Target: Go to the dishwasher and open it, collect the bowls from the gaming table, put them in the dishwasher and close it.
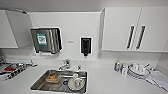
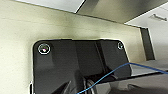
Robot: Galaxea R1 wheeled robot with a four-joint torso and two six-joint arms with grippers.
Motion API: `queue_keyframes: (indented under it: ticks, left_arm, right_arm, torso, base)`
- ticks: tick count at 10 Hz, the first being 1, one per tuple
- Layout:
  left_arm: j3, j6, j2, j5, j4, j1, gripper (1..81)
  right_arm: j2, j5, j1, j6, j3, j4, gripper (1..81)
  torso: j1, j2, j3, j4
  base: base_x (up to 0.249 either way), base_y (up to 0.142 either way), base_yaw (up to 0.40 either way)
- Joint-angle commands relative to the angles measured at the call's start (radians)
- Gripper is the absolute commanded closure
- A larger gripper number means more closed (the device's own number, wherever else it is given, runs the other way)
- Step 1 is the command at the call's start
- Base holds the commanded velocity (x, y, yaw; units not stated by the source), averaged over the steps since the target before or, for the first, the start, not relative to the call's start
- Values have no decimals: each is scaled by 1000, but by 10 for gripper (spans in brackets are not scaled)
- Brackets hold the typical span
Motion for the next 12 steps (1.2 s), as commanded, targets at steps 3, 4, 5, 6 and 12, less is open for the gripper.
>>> queue_keyframes:
  ticks: [3, 4, 5, 6, 12]
  left_arm:
    - [132, 1, -99, -12, 1, -38, 10]
    - [191, -2, -153, -83, 2, -38, 10]
    - [309, -4, -245, -108, 2, -45, 10]
    - [447, -5, -348, -114, 2, -45, 10]
    - [808, 1, -636, -115, 79, -31, 10]
  right_arm:
    - [-148, -48, 107, 53, 137, 6, 10]
    - [-147, -48, 106, 53, 131, 8, 10]
    - [-143, -48, 105, 53, 126, 8, 10]
    - [-143, -49, 104, 53, 125, 6, 10]
    - [-142, -49, 112, 64, 106, 8, 10]
  torso:
    - [113, -176, -79, 0]
    - [135, -210, -47, 0]
    - [156, -241, -53, 0]
    - [175, -272, -57, 0]
    - [307, -482, -139, 0]
  base:
    - [0, 0, 0]
    - [0, 0, 0]
    - [0, 0, 0]
    - [0, 0, 0]
    - [0, 0, 0]
